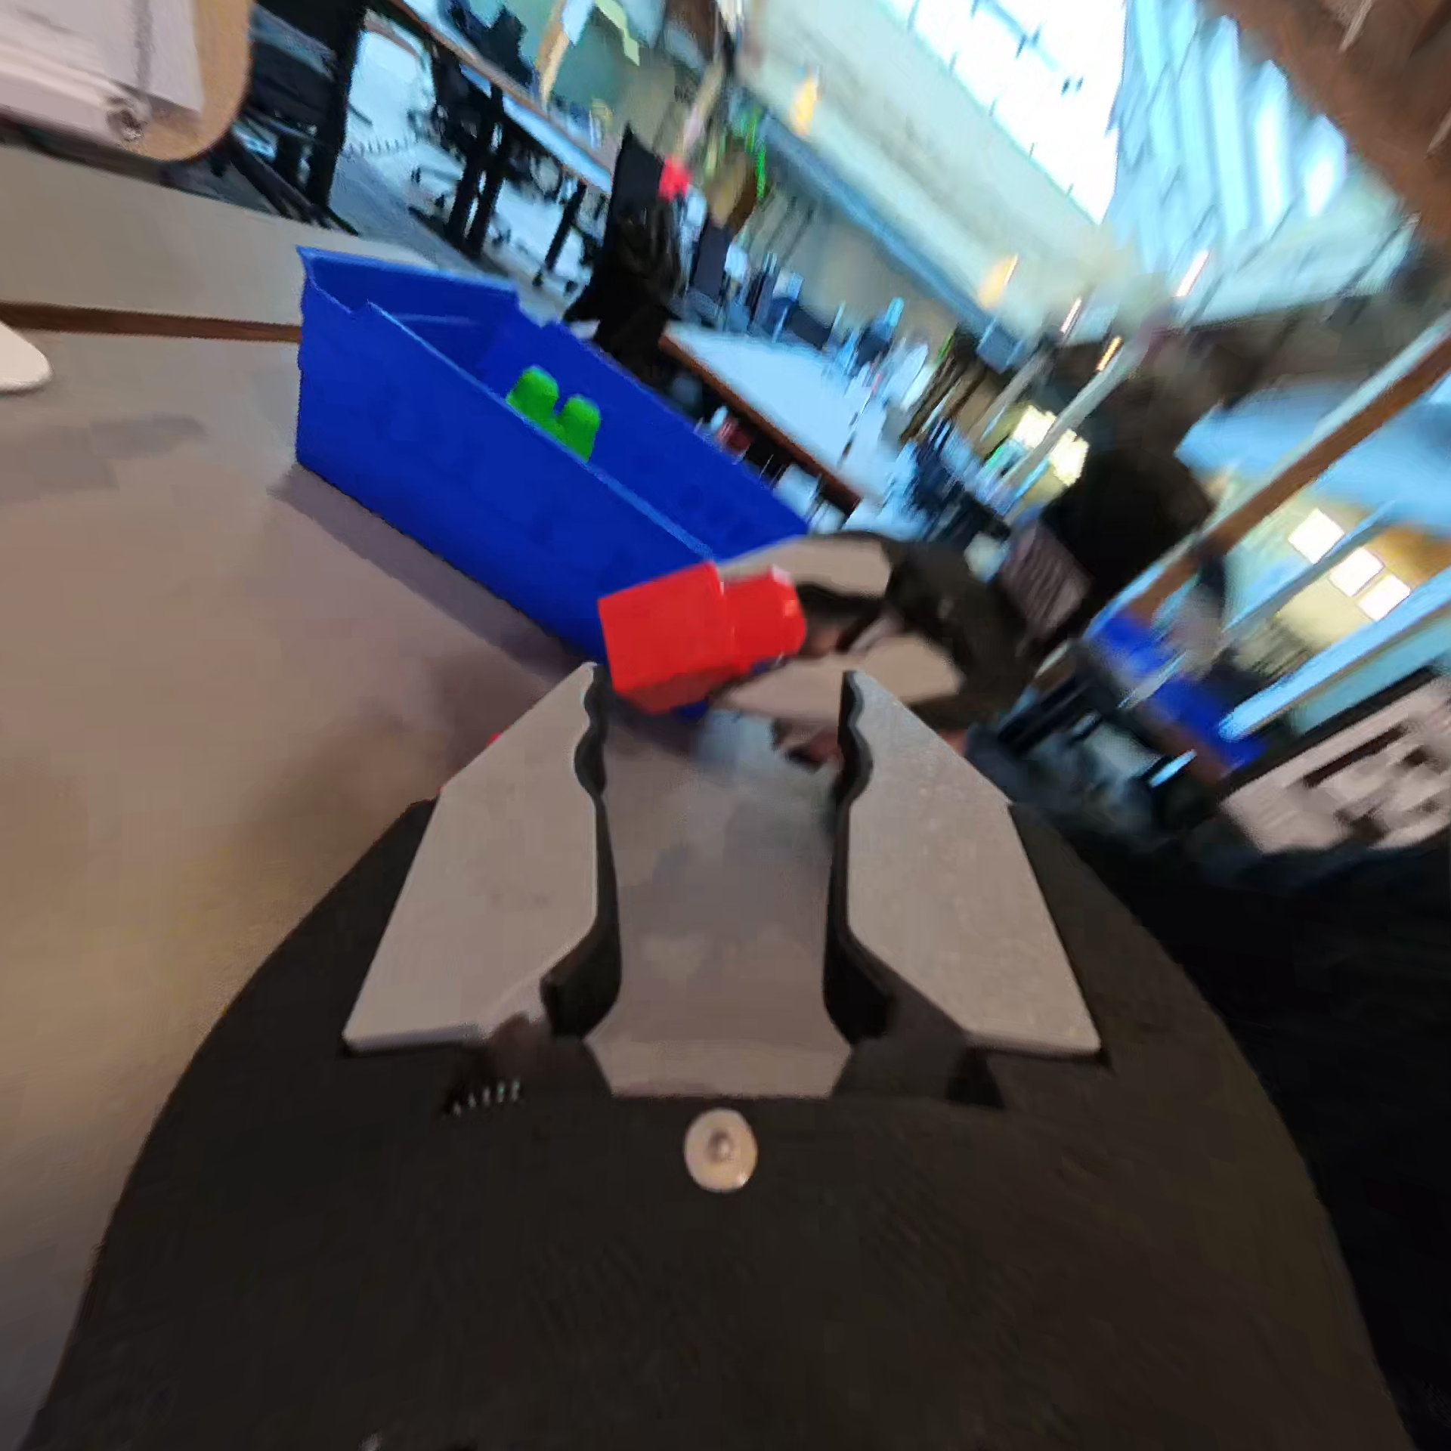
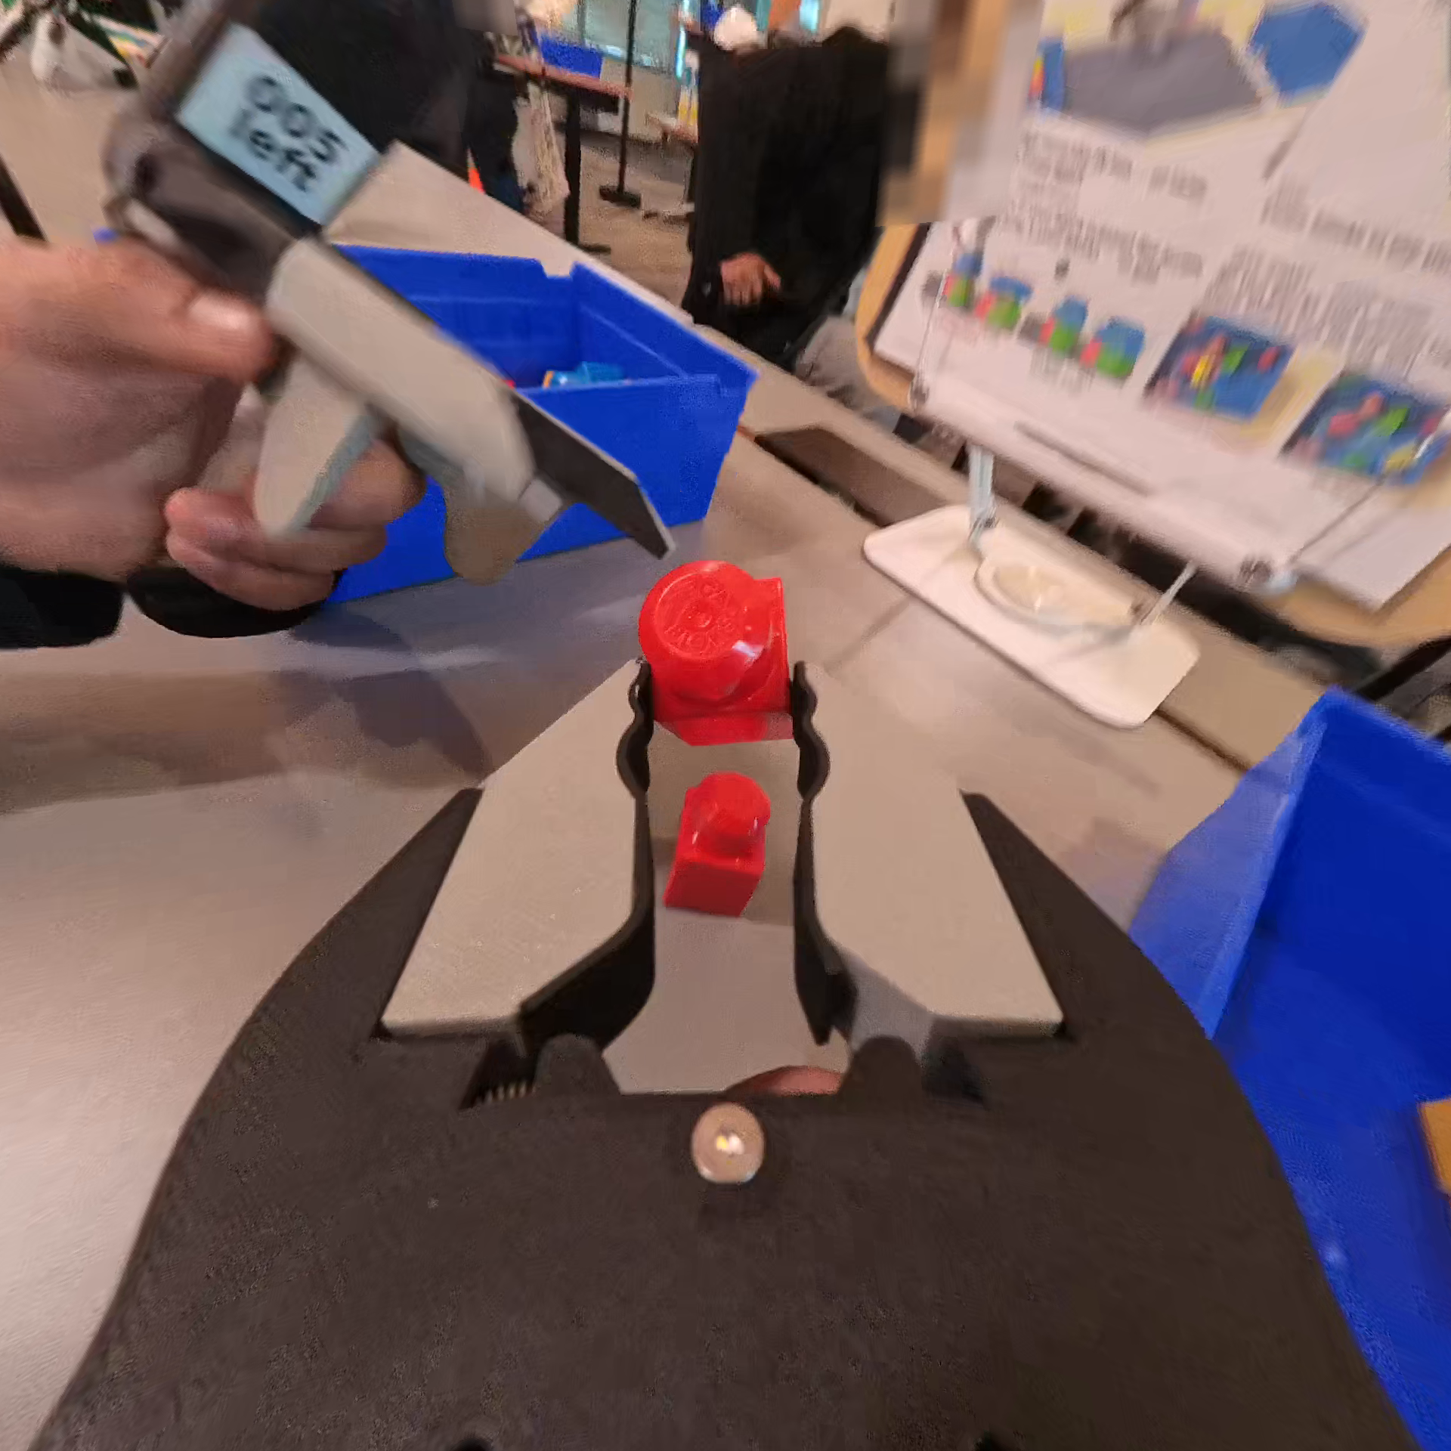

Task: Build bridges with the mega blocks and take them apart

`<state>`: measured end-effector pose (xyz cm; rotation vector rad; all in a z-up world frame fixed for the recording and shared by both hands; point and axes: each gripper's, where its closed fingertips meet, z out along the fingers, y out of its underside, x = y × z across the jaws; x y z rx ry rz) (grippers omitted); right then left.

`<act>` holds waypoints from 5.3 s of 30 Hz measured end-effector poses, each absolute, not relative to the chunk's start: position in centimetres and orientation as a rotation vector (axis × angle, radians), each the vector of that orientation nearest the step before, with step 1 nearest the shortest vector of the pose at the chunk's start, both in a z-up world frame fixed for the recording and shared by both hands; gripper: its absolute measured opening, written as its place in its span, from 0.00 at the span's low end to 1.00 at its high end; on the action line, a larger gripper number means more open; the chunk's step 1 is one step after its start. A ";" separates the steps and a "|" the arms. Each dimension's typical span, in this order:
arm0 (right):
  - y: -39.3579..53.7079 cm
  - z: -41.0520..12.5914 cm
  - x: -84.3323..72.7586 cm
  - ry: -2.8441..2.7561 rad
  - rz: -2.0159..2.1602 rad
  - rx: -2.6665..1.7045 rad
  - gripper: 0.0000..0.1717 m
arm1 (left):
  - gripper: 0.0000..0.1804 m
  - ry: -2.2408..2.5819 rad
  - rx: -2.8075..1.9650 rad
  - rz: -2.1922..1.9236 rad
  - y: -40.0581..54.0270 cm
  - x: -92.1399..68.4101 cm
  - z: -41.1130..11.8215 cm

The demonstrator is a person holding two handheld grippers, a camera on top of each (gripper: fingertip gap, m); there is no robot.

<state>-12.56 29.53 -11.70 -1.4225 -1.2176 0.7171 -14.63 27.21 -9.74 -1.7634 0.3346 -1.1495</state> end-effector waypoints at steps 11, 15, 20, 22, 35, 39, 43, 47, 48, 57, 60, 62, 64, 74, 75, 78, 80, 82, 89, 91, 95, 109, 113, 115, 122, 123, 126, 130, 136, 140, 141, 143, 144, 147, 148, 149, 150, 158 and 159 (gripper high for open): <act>29.6 -19.5 -7.6 -1.198 0.657 -1.931 0.19 | 0.30 0.981 -2.077 -0.509 29.0 -12.4 -20.9; 30.4 -21.0 -8.2 -1.181 0.601 -2.000 0.19 | 0.24 1.008 -2.152 -0.322 30.7 -13.1 -22.7; 30.6 -21.7 -10.1 -1.200 0.622 -2.023 0.19 | 0.20 1.008 -2.144 -0.367 29.5 -12.8 -22.7; 30.2 -21.6 -11.2 -1.239 0.684 -2.016 0.19 | 0.24 0.999 -2.154 -0.330 28.9 -13.7 -22.8; 28.1 -20.8 -16.8 -1.616 0.835 -1.802 0.21 | 0.26 0.530 -2.281 -0.271 24.8 -17.8 -22.6; 28.0 -19.2 -16.3 -1.568 0.942 -1.731 0.20 | 0.26 0.513 -2.275 -0.258 25.3 -18.3 -22.8; 28.4 -19.3 -15.7 -1.530 0.987 -1.745 0.21 | 0.25 0.521 -2.288 -0.089 26.8 -19.8 -23.5; 28.8 -20.1 -15.4 -1.541 0.939 -1.765 0.19 | 0.23 0.487 -2.281 -0.095 27.3 -19.7 -23.5; 28.7 -20.0 -15.5 -1.546 0.933 -1.758 0.19 | 0.22 0.489 -2.278 -0.117 27.3 -19.4 -23.5; 28.2 -19.5 -16.5 -1.565 0.921 -1.663 0.20 | 0.28 0.529 -2.282 -0.215 26.3 -18.4 -23.6; 27.9 -18.3 -16.7 -1.540 0.941 -1.587 0.21 | 0.31 0.532 -2.264 -0.273 24.5 -17.4 -22.5; 28.0 -17.2 -16.6 -1.516 0.924 -1.532 0.22 | 0.30 0.543 -2.193 -0.308 22.7 -16.6 -20.6; 28.2 -15.9 -16.5 -1.472 0.915 -1.482 0.22 | 0.29 0.519 -2.149 -0.268 21.2 -17.6 -18.3; 29.5 -13.5 -15.8 -1.285 0.980 -1.485 0.22 | 0.30 0.064 -2.202 0.167 19.4 -38.6 -12.8; 29.6 -13.4 -15.8 -1.266 0.979 -1.486 0.22 | 0.30 0.014 -2.218 0.197 19.4 -40.3 -13.1; 29.9 -13.5 -15.8 -1.238 0.982 -1.498 0.22 | 0.30 -0.064 -2.233 0.232 19.7 -43.5 -13.6; 30.1 -13.5 -15.7 -1.227 0.977 -1.503 0.22 | 0.30 -0.083 -2.252 0.236 20.1 -44.7 -13.9; 30.3 -13.6 -15.7 -1.222 0.971 -1.510 0.22 | 0.30 -0.095 -2.297 0.246 20.5 -45.7 -14.5; 30.2 -13.5 -15.8 -1.215 0.973 -1.513 0.22 | 0.26 -0.009 -2.636 0.159 20.6 -44.5 -20.0; 30.1 -13.3 -15.8 -1.214 0.974 -1.507 0.22 | 0.17 -0.036 -2.653 0.042 21.1 -43.0 -20.3; 29.8 -13.0 -15.8 -1.220 0.973 -1.495 0.22 | 0.16 -0.089 -2.703 0.075 21.4 -43.0 -20.6; 28.8 -11.9 -15.5 -1.218 0.985 -1.456 0.21 | 0.21 -0.265 -2.709 0.098 20.4 -42.6 -20.5; 28.6 -11.7 -15.5 -1.219 0.992 -1.452 0.21 | 0.39 -0.278 -2.716 0.126 20.1 -42.5 -20.6; 28.4 -11.6 -15.6 -1.221 1.000 -1.447 0.21 | 0.42 -0.293 -2.758 0.091 20.0 -42.0 -21.7; 28.0 -11.3 -15.5 -1.229 0.984 -1.427 0.21 | 0.41 -0.233 -2.803 0.156 21.0 -42.5 -23.5; 28.0 -11.3 -15.5 -1.228 0.990 -1.428 0.21 | 0.41 -0.221 -2.785 0.159 21.3 -42.5 -23.2; 28.0 -11.4 -15.6 -1.225 1.016 -1.440 0.21 | 0.41 -0.197 -2.674 0.177 22.1 -42.8 -20.9; 27.3 -11.7 -15.9 -1.241 1.089 -1.464 0.21 | 0.41 -0.109 -2.390 0.160 23.7 -42.2 -14.7; 24.0 -11.0 -16.8 -1.301 1.453 -1.446 0.23 | 0.41 0.543 -1.778 -0.165 23.6 -27.7 -4.7; 21.7 -8.0 -15.7 -1.209 1.979 -1.344 0.24 | 0.41 0.749 -1.515 -0.536 20.3 -18.5 -2.2; 21.5 -7.3 -15.4 -1.176 2.085 -1.310 0.24 | 0.41 0.769 -1.471 -0.594 19.8 -17.2 -1.9; 21.0 -6.3 -14.7 -1.147 2.243 -1.244 0.18 | 0.41 0.806 -1.396 -0.721 19.0 -15.2 -1.6; 20.6 -6.0 -14.5 -1.155 2.295 -1.221 0.18 | 0.41 0.818 -1.372 -0.756 18.8 -14.4 -1.6; 19.1 -4.9 -13.7 -1.187 2.428 -1.110 0.21 | 0.41 0.877 -1.310 -0.801 18.5 -12.5 -2.2; 18.6 -4.4 -13.4 -1.186 2.477 -1.066 0.21 | 0.41 0.896 -1.296 -0.823 18.4 -11.9 -2.4; 18.3 -4.0 -13.1 -1.179 2.520 -1.029 0.22 | 0.41 0.908 -1.286 -0.842 18.3 -11.5 -2.5; 18.2 -3.5 -12.8 -1.163 2.567 -0.992 0.23 | 0.41 0.909 -1.268 -0.861 18.2 -11.2 -2.5; 17.6 -2.3 -12.0 -1.096 2.744 -0.856 0.25 | 0.41 0.891 -1.213 -0.968 18.5 -10.1 -2.9; 17.7 -2.3 -12.0 -1.083 2.762 -0.853 0.25 | 0.41 0.888 -1.211 -0.974 18.6 -10.1 -3.0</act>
